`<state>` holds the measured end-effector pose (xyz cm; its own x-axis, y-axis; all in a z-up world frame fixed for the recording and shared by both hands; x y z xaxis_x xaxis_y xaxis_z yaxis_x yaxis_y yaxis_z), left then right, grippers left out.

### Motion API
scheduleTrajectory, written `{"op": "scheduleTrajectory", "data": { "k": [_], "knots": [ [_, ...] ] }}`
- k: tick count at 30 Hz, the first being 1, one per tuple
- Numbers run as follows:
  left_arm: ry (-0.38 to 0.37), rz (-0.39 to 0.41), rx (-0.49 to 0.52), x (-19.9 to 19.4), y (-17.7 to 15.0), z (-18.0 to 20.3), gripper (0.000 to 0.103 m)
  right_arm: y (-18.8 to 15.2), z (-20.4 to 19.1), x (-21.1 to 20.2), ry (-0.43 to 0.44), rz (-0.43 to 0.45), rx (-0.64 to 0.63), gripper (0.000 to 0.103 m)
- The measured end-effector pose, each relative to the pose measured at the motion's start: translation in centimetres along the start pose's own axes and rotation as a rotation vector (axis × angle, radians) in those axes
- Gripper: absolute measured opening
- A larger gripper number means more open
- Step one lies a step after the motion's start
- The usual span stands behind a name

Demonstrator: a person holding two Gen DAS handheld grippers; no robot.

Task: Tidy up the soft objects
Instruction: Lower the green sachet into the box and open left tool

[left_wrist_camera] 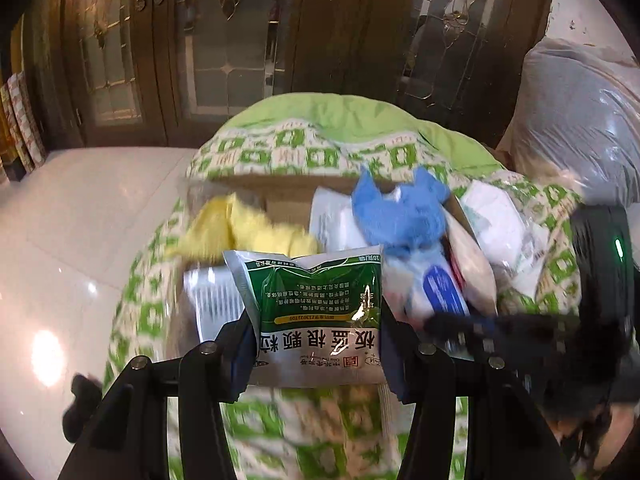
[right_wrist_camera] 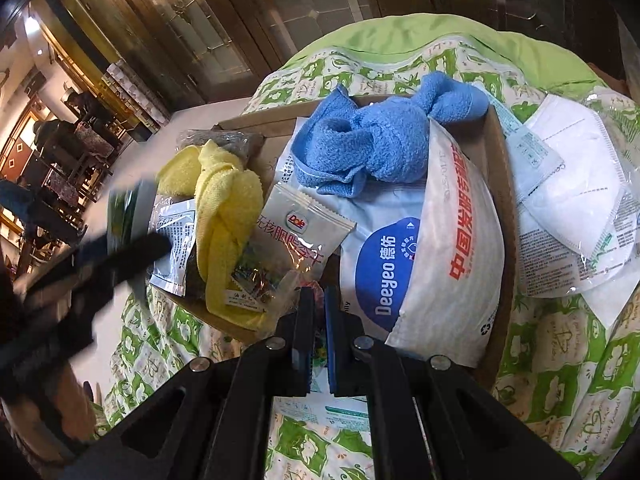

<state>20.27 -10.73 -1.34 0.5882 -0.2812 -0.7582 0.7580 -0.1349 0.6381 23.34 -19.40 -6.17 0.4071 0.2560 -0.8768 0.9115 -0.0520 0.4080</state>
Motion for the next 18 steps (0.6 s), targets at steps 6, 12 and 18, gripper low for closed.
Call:
{"op": "scheduleTrajectory", "data": {
  "k": [6, 12, 18],
  "knots": [
    [0.039, -0.012, 0.021, 3.2, 4.0, -0.6, 0.056, 0.1, 0.2, 0.1, 0.016, 0.003, 0.025, 0.005],
    [0.019, -0.047, -0.022, 6.6, 6.8, -1.4, 0.056, 0.2, 0.5, 0.8, 0.026, -0.003, 0.054, 0.005],
    [0.047, -0.102, -0.001, 10.1, 6.9, -1.4, 0.056, 0.4, 0.3, 1.0, 0.026, -0.006, 0.057, 0.005]
  ]
}}
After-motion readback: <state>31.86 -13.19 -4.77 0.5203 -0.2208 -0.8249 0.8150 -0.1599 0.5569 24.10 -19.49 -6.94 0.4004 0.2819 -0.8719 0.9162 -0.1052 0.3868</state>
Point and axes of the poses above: each gripper's, at about its wrist camera, not at the fingertips, and x roughly the way its jaws point, z to its right, y to its top, the point moved 5 cm from there along x, roughly the way its jaws point, and after that the axes turned 1 degree about z, right-handed, at the moved point
